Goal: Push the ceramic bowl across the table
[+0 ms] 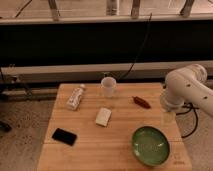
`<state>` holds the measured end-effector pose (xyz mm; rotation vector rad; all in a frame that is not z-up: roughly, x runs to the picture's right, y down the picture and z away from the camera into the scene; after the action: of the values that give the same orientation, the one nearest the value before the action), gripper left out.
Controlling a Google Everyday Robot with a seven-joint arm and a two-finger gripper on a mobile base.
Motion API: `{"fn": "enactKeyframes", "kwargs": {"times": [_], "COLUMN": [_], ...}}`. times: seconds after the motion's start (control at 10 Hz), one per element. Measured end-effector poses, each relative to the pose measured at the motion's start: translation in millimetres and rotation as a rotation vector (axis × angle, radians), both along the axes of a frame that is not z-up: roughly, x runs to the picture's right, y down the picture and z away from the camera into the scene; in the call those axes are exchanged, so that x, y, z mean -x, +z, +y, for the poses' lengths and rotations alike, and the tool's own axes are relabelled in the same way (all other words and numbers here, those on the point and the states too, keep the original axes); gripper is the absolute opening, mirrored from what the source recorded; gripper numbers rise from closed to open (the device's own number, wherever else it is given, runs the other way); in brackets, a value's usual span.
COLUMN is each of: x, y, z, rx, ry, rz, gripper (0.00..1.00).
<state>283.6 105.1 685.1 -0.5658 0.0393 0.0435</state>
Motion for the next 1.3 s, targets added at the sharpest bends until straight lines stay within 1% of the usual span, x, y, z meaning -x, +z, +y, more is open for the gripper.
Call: {"fn": "enactKeyframes", "kwargs": {"times": [0.6,0.7,0.9,1.0,1.2,1.3], "x": [0.0,0.1,-0.8,-2.0,0.5,0.7], "y": [-0.1,-0.3,-0.9,-2.2,-1.6,-1.1], "z": [0.2,3.3,22.0,26.5,24.5,26.8], "rx": [0.0,0.002,0.014,0.017,0.016,0.023], "ry": [0.0,0.002,0.011,0.014,0.015,0.013], "rz": [0.0,-0.001,-0.001,0.001,-0.001,0.0], "gripper": [0.8,0.8,0.8,0.8,0.8,0.8]}}
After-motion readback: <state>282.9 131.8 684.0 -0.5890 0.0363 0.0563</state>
